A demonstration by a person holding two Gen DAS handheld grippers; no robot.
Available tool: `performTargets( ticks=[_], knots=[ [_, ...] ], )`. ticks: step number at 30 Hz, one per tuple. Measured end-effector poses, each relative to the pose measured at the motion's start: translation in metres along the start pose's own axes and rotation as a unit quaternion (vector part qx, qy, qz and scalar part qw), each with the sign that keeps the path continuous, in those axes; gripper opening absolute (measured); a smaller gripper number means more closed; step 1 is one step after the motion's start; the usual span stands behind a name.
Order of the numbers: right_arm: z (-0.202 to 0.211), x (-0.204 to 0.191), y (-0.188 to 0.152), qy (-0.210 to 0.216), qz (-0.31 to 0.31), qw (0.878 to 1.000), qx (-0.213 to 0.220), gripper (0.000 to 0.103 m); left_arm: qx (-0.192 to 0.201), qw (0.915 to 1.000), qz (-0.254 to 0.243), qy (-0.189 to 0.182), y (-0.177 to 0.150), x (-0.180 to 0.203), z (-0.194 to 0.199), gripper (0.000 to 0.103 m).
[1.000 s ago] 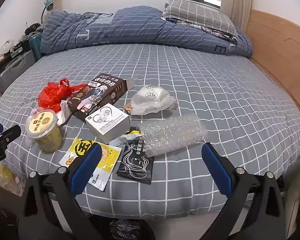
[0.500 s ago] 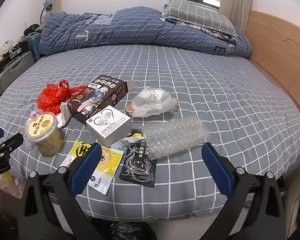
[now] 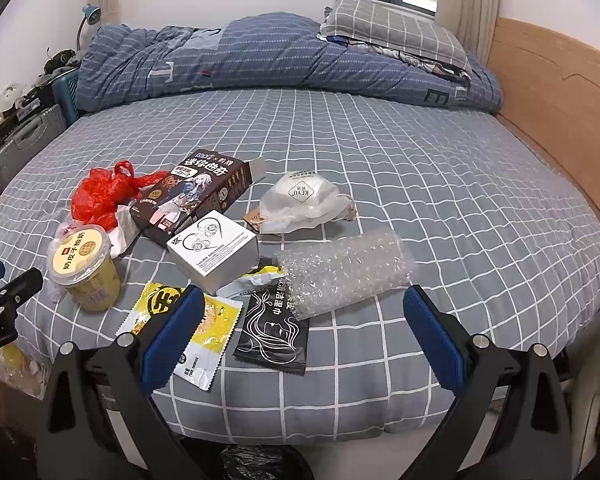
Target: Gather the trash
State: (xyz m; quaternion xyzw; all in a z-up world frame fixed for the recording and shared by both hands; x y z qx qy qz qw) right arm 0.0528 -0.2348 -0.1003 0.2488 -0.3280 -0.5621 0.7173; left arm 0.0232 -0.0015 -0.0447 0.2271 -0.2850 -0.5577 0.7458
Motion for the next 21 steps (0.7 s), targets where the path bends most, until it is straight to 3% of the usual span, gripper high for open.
performTargets(
  ticks=[21],
  knots=[
    [0.0012, -0.0023, 0.0017, -0.003, 0.002, 1.0, 0.004, 0.096, 0.006, 1.0, -0.005, 0.002, 0.0022, -0.0008, 0.0057, 0.097]
  ],
)
Point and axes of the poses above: each gripper's, at about its wrist camera, not at the fingertips, and z roughly against the way its jaws point, x to its right, y to its top, the point moved 5 cm from there along -z, roughly the way its jaws point, and after that the axes turned 15 degrees about z, right-handed, at the moved point
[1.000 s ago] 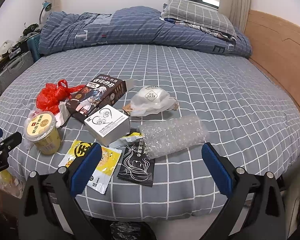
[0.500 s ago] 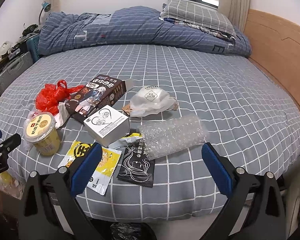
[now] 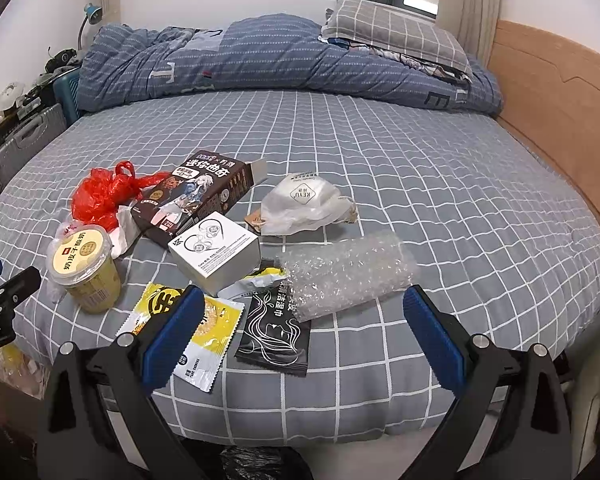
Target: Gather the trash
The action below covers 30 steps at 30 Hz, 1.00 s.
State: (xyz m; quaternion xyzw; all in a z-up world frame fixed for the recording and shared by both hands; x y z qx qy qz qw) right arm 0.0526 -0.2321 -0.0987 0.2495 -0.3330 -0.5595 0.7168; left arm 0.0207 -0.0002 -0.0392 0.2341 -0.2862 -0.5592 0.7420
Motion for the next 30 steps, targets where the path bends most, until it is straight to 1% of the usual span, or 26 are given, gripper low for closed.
performTargets(
  ticks=[30],
  knots=[
    [0.002, 0.001, -0.0004, -0.001, 0.001, 1.0, 0.0, 0.096, -0.005, 1.0, -0.002, -0.001, -0.0039, 0.004, 0.0016, 0.097]
  ],
)
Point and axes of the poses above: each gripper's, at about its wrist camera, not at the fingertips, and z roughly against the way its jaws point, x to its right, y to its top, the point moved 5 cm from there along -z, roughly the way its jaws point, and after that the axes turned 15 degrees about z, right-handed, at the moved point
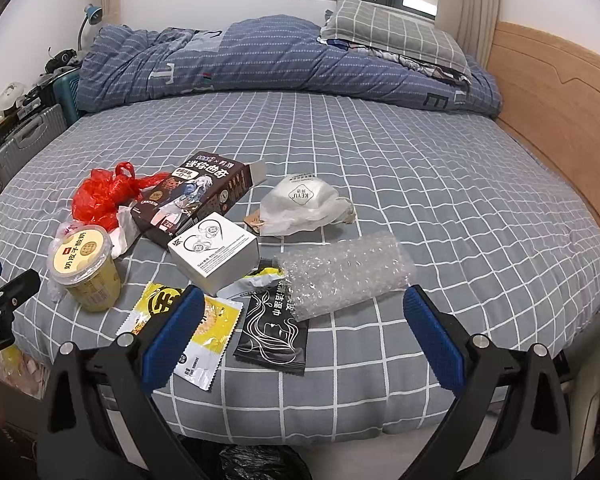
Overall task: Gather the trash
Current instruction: 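Grasp the bubble-wrap sleeve with the right gripper while the left gripper grasps the yogurt cup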
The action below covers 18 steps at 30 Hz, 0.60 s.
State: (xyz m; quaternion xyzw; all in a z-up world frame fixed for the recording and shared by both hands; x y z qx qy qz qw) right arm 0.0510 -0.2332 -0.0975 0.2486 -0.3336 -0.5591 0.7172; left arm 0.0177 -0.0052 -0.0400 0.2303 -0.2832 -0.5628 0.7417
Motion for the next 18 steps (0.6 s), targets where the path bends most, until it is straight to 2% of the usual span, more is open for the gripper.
performTargets(
  ticks=[8, 11, 18],
  knots=[
    [-0.004, 0.004, -0.001, -0.006, -0.006, 1.0, -0.004, 0.096, -0.003, 1.0, 0.003, 0.001, 0.0, -0.001, -0.003, 0.097],
    [-0.013, 0.011, -0.001, -0.022, -0.019, 1.0, -0.011, 0.096, -0.01, 0.9999, 0.001, 0.004, -0.001, -0.001, -0.01, 0.097],
    [-0.044, 0.029, -0.003, -0.023, -0.05, 0.998, -0.044, 0.096, -0.023, 0.9997, -0.002, 0.009, -0.001, 0.004, -0.029, 0.097]
  ],
)
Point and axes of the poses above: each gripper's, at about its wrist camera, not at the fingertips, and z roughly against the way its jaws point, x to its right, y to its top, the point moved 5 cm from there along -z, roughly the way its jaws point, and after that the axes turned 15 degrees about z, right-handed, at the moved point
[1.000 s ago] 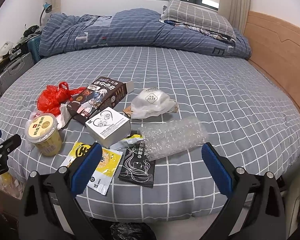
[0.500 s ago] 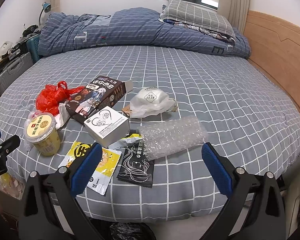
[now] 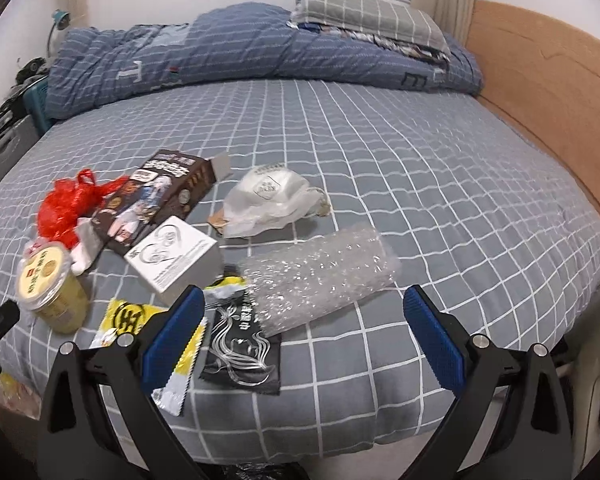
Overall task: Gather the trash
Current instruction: 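Grasp the bubble-wrap sleeve with the right gripper while the left gripper grasps the yogurt cup, then carry the bubble wrap and yogurt cup in both grippers over the black bin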
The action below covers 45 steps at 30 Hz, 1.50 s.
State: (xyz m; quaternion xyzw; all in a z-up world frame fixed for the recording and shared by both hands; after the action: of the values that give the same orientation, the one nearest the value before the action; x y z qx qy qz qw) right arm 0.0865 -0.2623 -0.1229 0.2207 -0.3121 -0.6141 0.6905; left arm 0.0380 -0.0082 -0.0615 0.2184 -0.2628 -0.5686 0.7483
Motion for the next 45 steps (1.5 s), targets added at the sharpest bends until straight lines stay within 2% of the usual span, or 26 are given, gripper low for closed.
performTargets(
  ticks=[6, 10, 16, 24, 28, 30, 34, 36, 39, 42, 45],
  knots=[
    [-0.028, 0.02, -0.004, 0.011, -0.063, 0.997, -0.041, 0.096, -0.021, 0.9997, 0.002, -0.012, 0.0, 0.01, -0.018, 0.097],
    [-0.045, 0.024, -0.011, 0.044, -0.118, 0.99, -0.07, 0.096, -0.034, 0.9993, 0.006, -0.011, 0.0, 0.016, -0.031, 0.097],
    [-0.065, 0.025, -0.012, 0.065, -0.155, 0.981, -0.093, 0.092, -0.044, 0.9989, 0.017, -0.006, 0.003, 0.018, -0.046, 0.097],
    [-0.087, 0.022, -0.003, 0.07, -0.154, 0.98, -0.107, 0.091, -0.056, 0.9981, 0.026, -0.003, 0.004, 0.018, -0.061, 0.097],
    [-0.099, 0.027, -0.002, 0.079, -0.172, 0.975, -0.116, 0.088, -0.059, 0.9978, 0.029, 0.002, 0.007, 0.017, -0.068, 0.096],
    [-0.104, 0.03, -0.004, 0.092, -0.185, 0.971, -0.119, 0.083, -0.06, 0.9978, 0.028, 0.006, 0.006, 0.017, -0.071, 0.096],
    [-0.105, 0.033, -0.005, 0.104, -0.196, 0.968, -0.117, 0.072, -0.063, 0.9977, 0.022, 0.008, 0.006, 0.019, -0.076, 0.089],
    [-0.105, 0.034, -0.005, 0.113, -0.193, 0.968, -0.115, 0.061, -0.067, 0.9975, 0.019, 0.01, 0.005, 0.02, -0.079, 0.086],
    [-0.103, 0.033, -0.005, 0.124, -0.188, 0.968, -0.112, 0.05, -0.072, 0.9973, 0.016, 0.009, 0.005, 0.021, -0.083, 0.079],
    [-0.099, 0.035, -0.003, 0.121, -0.184, 0.97, -0.107, 0.039, -0.068, 0.9976, 0.016, 0.007, 0.006, 0.02, -0.082, 0.079],
    [-0.095, 0.037, -0.003, 0.118, -0.182, 0.971, -0.101, 0.034, -0.066, 0.9977, 0.015, 0.006, 0.006, 0.021, -0.082, 0.078]
  ],
)
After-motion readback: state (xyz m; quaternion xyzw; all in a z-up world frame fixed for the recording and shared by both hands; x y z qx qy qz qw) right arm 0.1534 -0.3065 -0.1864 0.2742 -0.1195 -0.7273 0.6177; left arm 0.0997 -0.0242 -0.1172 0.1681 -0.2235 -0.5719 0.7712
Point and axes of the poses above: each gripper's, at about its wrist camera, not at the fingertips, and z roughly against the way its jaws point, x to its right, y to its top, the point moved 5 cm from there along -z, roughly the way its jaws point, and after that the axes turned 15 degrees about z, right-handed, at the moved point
